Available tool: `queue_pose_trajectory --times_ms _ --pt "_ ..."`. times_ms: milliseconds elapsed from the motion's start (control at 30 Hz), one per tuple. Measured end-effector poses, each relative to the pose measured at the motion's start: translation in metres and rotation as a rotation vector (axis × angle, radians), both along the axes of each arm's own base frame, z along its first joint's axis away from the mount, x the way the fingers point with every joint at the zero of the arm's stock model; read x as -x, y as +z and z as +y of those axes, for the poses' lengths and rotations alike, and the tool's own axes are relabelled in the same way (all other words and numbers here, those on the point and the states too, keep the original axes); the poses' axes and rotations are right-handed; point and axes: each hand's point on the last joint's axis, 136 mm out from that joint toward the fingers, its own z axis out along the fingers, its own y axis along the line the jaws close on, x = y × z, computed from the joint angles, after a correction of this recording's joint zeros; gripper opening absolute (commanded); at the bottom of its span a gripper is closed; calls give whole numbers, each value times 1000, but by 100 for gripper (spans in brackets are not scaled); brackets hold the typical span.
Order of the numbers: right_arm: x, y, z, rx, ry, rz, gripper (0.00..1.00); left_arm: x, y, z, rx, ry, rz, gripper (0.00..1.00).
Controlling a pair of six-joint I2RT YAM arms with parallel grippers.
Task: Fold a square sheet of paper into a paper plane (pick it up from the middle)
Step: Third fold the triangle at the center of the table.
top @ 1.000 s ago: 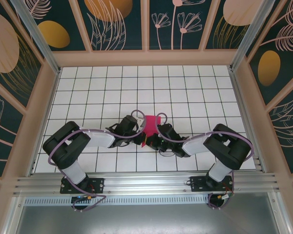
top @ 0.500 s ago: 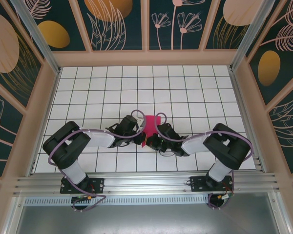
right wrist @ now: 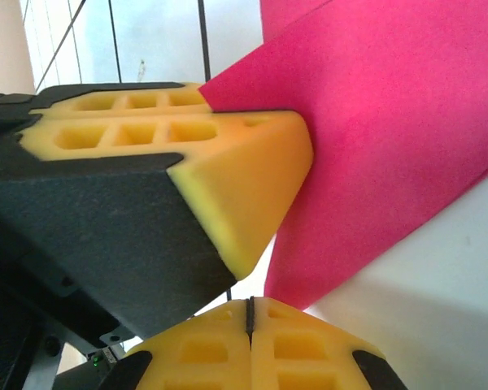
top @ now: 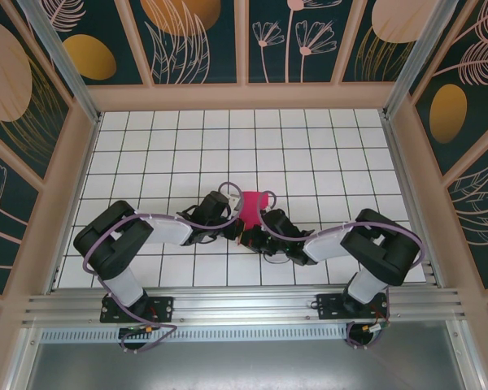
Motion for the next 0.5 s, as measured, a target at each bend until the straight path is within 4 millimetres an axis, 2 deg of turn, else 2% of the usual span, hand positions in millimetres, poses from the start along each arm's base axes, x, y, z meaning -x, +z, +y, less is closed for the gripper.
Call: queue_pose_trajectory --times_ms 133,267,500 --pt "-2 -2 -1 13 -10 1 0 0 0 0 1 0 0 0" --pt "-4 -13 -4 30 -15 24 0 0 0 0 2 -2 1 0" --pt "-5 -14 -1 39 -4 41 0 -2 0 1 4 3 0 0"
